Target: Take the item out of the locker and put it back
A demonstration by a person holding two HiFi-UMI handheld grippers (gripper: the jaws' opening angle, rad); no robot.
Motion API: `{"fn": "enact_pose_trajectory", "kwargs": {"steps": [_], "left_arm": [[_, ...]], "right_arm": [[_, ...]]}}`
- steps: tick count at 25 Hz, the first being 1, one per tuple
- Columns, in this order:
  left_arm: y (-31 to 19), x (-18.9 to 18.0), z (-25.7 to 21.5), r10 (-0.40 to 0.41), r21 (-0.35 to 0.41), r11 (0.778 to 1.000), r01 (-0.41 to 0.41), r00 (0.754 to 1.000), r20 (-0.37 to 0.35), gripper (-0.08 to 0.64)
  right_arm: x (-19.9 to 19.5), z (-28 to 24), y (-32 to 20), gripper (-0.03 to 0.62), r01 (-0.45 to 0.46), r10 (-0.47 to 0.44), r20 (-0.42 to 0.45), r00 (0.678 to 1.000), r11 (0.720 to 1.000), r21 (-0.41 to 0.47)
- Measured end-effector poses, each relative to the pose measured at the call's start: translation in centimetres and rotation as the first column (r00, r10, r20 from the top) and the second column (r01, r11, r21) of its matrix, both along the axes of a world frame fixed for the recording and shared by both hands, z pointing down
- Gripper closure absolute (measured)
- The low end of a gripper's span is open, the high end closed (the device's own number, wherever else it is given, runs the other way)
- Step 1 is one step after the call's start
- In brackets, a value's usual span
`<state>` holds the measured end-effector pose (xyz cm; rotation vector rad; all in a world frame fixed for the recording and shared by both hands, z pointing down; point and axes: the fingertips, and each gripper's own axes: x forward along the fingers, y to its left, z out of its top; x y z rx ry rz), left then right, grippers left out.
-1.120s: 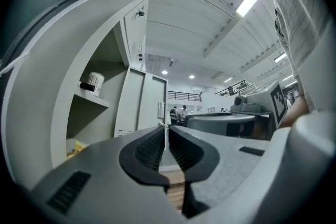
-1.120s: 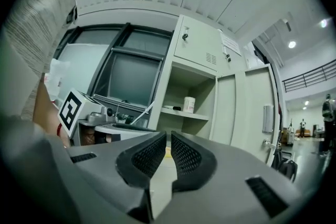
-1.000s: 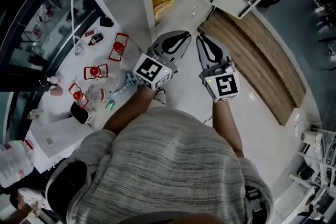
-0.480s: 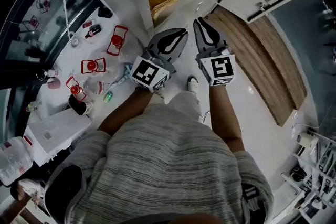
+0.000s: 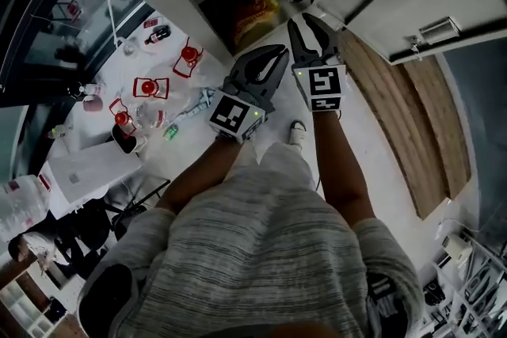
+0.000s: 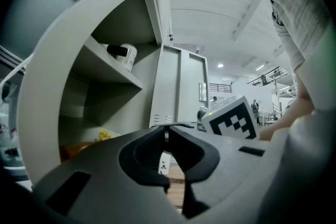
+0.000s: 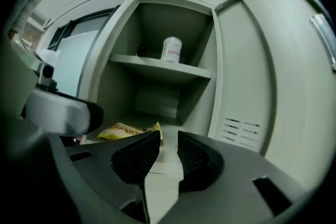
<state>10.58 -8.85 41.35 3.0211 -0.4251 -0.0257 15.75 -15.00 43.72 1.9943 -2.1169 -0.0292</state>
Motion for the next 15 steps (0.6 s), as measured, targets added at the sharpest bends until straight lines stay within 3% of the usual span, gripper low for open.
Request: {"fn": "enact_pose_trajectory", "kwargs": {"steps": [8,15], "left_arm": [[-2.1,-0.9,1.3,-0.148,-0.016,0.989,0.149,0.988,0.031,0.541],[-2.7,-1.4,2.0,-0.209,-0.029,0.977,0.21,0.977,0.03,0.541]], "right_arm": [[0.6,2.5,-4.1,0.494,0.013,-0.017,-0.04,0.999,0.996,-0.083],[1.1,4.0,-6.2,0.494,-0.02,0.012,-0.054,0.998,0.989,-0.148]]}}
